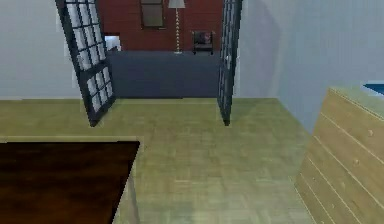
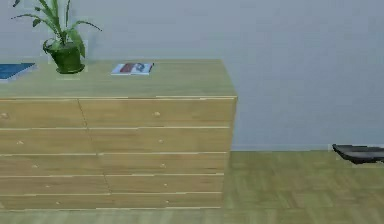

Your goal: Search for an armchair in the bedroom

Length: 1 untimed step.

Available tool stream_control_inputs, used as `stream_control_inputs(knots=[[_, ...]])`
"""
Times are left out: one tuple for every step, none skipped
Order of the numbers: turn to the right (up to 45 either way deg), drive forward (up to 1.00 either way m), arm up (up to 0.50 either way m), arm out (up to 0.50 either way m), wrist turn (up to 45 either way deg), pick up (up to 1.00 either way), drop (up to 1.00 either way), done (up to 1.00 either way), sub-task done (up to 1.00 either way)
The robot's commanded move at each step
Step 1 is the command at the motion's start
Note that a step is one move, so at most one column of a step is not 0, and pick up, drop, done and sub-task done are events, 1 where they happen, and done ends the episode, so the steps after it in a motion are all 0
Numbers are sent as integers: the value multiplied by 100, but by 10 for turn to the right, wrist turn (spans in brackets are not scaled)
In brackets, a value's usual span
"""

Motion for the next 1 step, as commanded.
stream_control_inputs(knots=[[0, 100, 0, 0, 0, 0, 0, 0, 0]])
